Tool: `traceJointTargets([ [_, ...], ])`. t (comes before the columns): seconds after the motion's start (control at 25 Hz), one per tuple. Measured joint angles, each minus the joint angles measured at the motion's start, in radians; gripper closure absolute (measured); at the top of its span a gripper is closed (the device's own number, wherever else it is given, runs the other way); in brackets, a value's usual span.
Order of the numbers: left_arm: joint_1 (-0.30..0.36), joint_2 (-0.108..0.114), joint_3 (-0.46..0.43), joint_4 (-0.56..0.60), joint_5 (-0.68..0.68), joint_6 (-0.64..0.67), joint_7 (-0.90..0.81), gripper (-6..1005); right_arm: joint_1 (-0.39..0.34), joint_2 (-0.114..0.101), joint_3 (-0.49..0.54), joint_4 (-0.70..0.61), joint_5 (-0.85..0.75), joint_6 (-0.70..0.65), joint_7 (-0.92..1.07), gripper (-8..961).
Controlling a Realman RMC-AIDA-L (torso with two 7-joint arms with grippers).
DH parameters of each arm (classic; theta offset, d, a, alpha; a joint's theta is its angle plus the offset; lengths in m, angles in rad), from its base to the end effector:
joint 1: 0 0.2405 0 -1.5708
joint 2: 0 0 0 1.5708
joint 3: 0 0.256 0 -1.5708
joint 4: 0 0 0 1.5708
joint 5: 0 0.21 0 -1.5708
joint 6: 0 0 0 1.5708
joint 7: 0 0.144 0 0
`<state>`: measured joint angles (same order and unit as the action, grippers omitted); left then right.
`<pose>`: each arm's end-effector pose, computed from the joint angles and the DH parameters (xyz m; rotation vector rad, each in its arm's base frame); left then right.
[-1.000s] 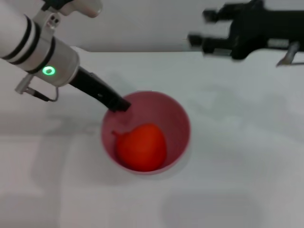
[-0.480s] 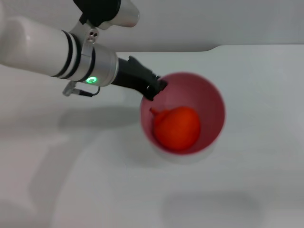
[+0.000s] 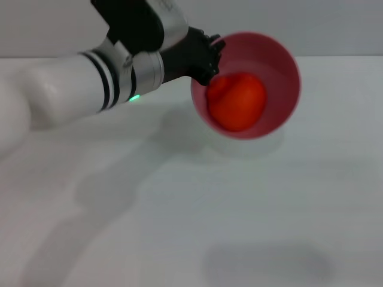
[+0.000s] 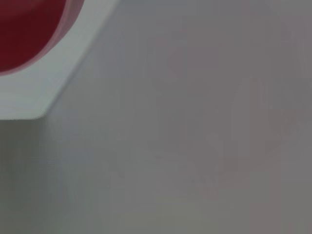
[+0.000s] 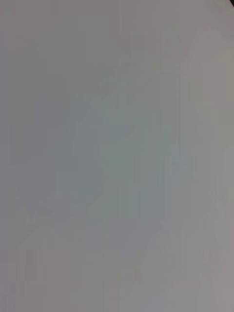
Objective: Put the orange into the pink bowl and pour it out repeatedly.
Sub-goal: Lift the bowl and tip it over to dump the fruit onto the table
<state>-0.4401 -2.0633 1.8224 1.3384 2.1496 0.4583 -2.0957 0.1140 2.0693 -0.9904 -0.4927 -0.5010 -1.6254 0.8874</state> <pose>-0.1098 0.3817 -0.0497 -2.3702 -0.1002 -0.2988 0.3292 0.2498 0.1103 -1.4233 0.3899 1.3446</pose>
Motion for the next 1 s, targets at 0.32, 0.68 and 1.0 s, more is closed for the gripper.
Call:
traceJointTargets([
  [0.32, 0.164, 0.002, 0.236, 0.052, 0.006, -0.449, 0.190, 957, -0.007, 0.002, 0.002, 0.004, -0.024, -0.006, 0.021, 397],
  [0.68, 0.186, 0.000, 0.489, -0.032, 0.029, -0.888, 0.351, 957, 0.017, 0.006, -0.023, 0.014, -0.035, -0.021, 0.031, 408],
  [1.0, 0.163, -0.002, 0.551, -0.086, 0.102, -1.013, 0.356, 957, 0.029, 0.005, -0.024, 0.039, -0.040, -0.057, 0.035, 418],
])
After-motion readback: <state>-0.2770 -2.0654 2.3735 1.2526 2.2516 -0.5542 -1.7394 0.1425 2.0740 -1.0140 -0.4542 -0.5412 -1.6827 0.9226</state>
